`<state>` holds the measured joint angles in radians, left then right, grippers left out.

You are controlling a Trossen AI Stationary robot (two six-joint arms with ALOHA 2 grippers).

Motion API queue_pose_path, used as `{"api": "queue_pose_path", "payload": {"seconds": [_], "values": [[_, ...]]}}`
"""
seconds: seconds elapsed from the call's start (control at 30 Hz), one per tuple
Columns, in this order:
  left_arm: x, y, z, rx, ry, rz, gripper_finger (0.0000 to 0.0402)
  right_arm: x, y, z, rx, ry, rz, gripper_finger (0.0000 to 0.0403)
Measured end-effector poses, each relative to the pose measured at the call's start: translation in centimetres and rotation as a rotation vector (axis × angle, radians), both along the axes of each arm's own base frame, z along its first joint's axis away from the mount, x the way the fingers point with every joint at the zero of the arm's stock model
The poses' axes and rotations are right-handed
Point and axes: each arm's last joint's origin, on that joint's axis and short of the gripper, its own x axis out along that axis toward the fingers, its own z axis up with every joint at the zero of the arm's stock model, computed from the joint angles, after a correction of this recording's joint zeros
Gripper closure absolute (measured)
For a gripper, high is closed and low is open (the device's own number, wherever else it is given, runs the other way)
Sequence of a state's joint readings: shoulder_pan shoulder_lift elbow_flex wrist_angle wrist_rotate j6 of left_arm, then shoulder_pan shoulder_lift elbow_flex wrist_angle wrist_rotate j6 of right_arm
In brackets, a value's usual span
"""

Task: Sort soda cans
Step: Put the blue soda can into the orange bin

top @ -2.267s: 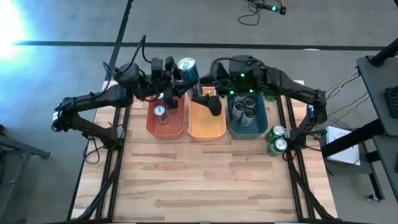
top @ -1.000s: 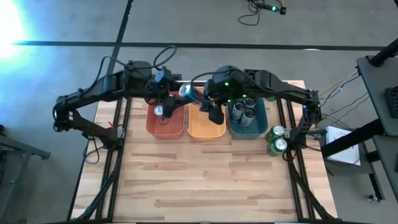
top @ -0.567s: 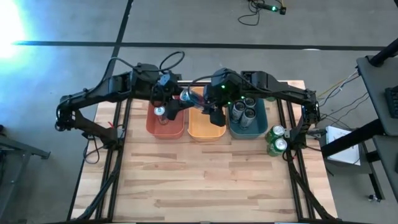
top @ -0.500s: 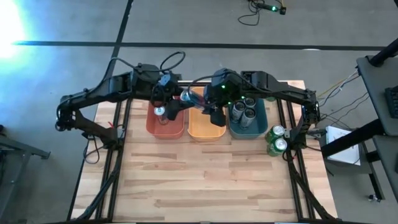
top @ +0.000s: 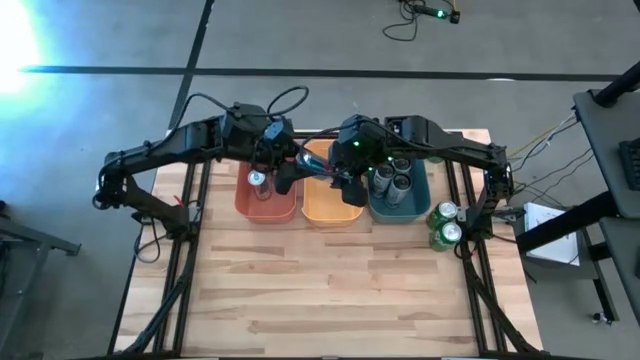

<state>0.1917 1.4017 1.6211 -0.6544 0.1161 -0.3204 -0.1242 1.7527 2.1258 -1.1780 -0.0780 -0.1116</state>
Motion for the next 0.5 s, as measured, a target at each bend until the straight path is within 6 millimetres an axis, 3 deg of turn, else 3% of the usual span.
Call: {"api": "queue_pose_path", "payload": {"seconds": [0.5], "values": [[-0.13,-0.15,-0.14,-0.035,0.015,-0.037,0.0142,-0.02,0.0,0.0,0.005,0.001,-0.005,0.0161]]}}
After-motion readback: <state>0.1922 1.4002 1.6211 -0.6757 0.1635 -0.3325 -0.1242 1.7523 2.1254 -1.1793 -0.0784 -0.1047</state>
